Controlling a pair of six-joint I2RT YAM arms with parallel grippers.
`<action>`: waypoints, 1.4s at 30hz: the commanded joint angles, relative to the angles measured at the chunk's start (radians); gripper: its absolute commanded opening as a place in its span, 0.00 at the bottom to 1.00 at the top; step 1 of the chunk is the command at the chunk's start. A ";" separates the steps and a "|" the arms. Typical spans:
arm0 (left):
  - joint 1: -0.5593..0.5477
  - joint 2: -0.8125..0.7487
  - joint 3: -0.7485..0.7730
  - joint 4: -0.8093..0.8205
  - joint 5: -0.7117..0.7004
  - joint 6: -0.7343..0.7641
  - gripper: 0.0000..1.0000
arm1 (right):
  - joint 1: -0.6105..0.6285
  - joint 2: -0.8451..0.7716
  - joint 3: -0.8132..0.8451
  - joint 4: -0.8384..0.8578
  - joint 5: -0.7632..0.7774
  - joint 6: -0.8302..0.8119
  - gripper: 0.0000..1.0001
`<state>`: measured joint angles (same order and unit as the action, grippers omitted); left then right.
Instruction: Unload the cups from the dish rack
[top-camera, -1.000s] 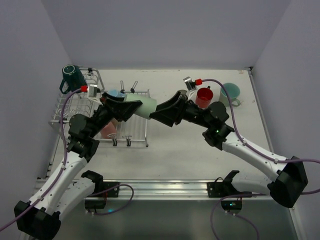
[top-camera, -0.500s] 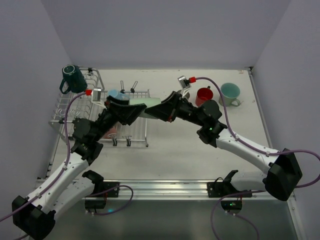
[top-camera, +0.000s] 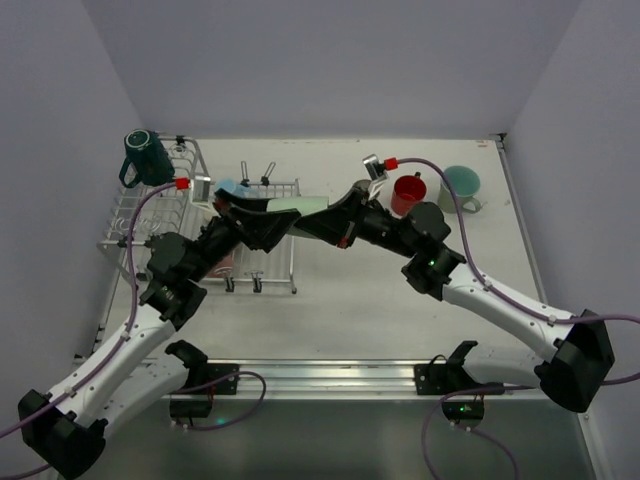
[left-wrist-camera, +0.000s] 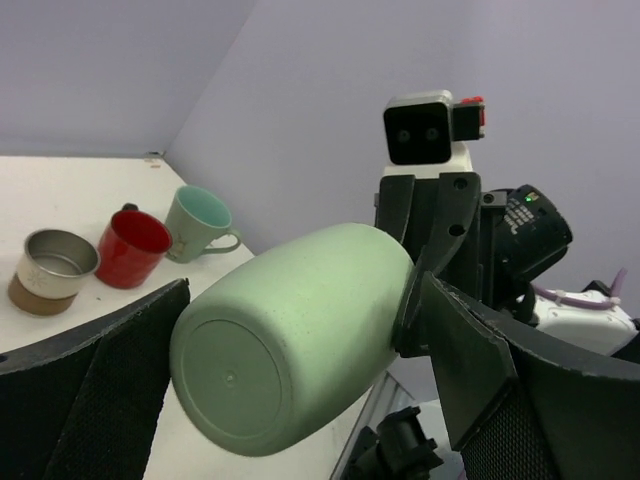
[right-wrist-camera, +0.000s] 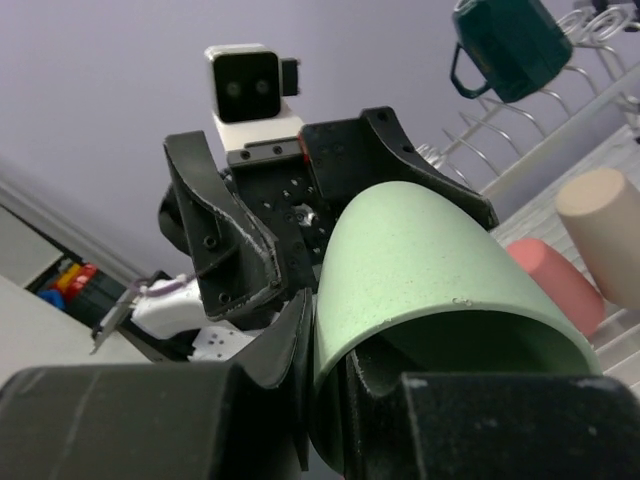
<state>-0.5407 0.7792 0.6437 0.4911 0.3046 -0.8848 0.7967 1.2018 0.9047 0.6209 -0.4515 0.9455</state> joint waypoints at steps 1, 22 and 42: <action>-0.010 -0.043 0.108 -0.083 -0.039 0.131 1.00 | -0.007 -0.070 0.043 -0.200 0.137 -0.169 0.00; -0.010 -0.373 0.197 -0.895 -0.278 0.615 1.00 | -0.091 0.632 1.087 -1.517 0.573 -0.887 0.00; -0.008 -0.459 0.045 -0.763 -0.380 0.669 1.00 | -0.166 1.211 1.510 -1.606 0.553 -1.107 0.04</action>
<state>-0.5457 0.3115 0.6888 -0.3374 -0.0746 -0.2420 0.6281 2.4065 2.3730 -0.9344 0.1497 -0.0277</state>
